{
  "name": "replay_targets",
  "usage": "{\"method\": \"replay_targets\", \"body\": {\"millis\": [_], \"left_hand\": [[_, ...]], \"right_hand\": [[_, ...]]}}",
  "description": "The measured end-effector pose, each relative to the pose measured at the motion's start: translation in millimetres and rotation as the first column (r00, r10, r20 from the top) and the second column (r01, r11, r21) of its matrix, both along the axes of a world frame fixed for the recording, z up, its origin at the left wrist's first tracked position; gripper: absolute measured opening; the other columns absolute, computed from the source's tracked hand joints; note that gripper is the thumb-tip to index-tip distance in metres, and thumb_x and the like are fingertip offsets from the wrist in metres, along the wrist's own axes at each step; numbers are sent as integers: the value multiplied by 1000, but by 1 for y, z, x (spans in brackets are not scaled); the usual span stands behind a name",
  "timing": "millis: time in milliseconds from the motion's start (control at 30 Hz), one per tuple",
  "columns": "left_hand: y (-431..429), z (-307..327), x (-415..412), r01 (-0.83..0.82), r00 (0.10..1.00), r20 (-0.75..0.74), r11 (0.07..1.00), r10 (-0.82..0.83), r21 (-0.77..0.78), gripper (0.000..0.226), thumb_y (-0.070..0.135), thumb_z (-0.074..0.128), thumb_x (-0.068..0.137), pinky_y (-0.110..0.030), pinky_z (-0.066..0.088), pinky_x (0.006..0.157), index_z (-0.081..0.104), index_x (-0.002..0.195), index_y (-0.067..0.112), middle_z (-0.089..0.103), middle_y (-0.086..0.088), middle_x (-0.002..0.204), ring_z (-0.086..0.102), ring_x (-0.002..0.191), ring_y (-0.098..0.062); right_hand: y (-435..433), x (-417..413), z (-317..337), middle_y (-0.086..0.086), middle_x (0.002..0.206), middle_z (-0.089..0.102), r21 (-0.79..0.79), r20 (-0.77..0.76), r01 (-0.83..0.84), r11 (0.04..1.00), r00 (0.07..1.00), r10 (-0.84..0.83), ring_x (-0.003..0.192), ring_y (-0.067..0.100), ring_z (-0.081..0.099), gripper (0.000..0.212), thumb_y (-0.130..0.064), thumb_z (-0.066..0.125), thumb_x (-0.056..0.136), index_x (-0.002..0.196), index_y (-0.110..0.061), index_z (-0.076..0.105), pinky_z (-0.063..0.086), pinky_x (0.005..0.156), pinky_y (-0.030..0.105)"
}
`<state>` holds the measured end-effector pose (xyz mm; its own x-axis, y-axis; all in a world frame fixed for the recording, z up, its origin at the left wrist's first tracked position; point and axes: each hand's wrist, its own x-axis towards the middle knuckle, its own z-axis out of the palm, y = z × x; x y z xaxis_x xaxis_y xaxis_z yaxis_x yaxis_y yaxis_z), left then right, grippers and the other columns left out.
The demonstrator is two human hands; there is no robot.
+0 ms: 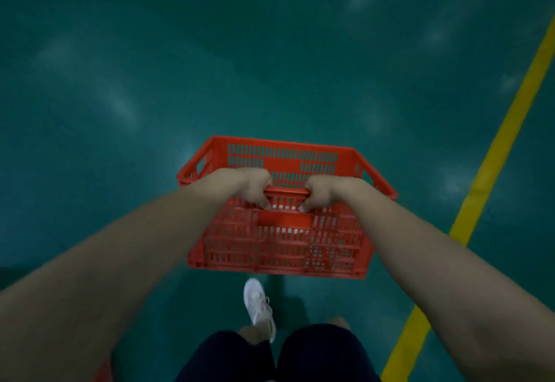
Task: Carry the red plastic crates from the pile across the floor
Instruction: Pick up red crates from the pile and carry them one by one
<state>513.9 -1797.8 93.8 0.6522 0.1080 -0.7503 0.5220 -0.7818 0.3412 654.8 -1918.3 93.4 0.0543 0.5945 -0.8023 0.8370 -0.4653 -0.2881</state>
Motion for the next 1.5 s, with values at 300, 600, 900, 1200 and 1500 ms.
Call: {"method": "replay_targets", "body": {"millis": [300,600,900,1200,1500], "left_hand": [[125,146,-55,-267,962,87,958,258,107,30,25,71,86,-12,43,45,68,106,3,61,4,73,55,56,-10],[229,235,-91,-460,887,186,849,424,260,20,25,69,88,-12,44,50,67,103,11,68,-8,97,57,64,-11],[331,292,-106,-647,762,273,665,588,372,21,37,70,85,-27,45,77,58,88,21,63,-1,95,57,83,-17],[425,308,-150,-735,670,371,501,643,458,22,37,68,86,-28,42,70,56,86,19,58,1,88,56,81,-19],[574,310,-251,-707,683,415,403,601,581,26,43,64,88,-30,45,70,55,90,19,58,0,90,58,84,-21]], "right_hand": [[157,-31,134,6,109,69,214,120,-233,949,970,211,98,23,64,32,-34,71,86,107,-9,70,44,75,23],[309,-48,222,-8,76,61,320,199,-481,816,876,439,81,16,60,21,-33,71,85,73,-20,60,44,71,25],[452,-56,294,-1,94,62,403,292,-688,603,721,629,88,16,58,26,-32,71,86,102,-12,69,41,74,24],[578,-104,315,1,93,61,444,423,-778,444,619,662,87,22,60,25,-41,70,85,89,-18,59,43,72,28],[733,-206,320,5,101,63,473,537,-813,339,571,621,92,24,60,31,-45,66,86,98,-17,61,44,72,30]]}}
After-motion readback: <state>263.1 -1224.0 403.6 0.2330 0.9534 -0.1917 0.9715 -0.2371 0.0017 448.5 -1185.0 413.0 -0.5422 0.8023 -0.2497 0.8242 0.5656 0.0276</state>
